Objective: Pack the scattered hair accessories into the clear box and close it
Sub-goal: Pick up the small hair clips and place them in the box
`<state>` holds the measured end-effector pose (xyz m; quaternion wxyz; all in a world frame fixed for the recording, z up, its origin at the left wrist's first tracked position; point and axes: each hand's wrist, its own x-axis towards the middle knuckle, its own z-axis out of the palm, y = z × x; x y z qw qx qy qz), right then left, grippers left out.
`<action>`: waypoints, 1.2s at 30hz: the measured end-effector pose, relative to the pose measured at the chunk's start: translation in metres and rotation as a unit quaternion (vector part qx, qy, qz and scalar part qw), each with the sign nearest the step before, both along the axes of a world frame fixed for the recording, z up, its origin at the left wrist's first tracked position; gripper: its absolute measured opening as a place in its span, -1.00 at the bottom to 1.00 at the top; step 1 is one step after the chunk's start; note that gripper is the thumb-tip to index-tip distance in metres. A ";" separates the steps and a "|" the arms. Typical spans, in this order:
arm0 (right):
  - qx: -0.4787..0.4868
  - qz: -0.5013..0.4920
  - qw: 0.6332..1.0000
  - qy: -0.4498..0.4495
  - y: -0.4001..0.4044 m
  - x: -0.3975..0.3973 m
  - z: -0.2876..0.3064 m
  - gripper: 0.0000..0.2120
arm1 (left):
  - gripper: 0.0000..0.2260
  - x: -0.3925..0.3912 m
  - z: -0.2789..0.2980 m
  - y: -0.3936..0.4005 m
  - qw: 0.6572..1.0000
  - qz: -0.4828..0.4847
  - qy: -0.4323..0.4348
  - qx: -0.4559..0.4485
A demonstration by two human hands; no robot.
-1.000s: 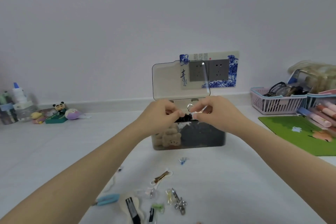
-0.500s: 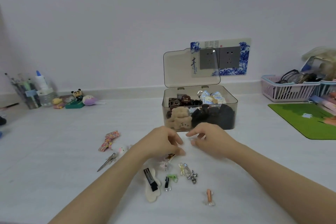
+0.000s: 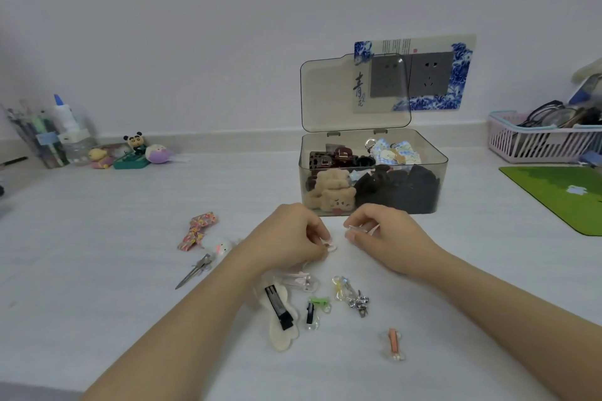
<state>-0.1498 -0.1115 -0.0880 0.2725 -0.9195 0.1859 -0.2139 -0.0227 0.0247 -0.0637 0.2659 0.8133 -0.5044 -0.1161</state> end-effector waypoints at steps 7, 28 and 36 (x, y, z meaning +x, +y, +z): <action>0.032 0.052 0.997 -0.047 0.011 -0.003 0.002 -0.83 | -0.88 0.006 0.004 0.003 0.952 0.051 0.291 -0.084; 0.215 0.068 0.974 -0.007 0.043 0.021 0.027 -0.90 | -0.89 0.027 0.019 0.073 0.988 0.142 0.002 0.065; 0.309 0.088 0.947 0.016 0.069 0.047 0.026 -0.97 | -0.63 0.030 0.017 0.113 0.985 0.090 -0.018 0.143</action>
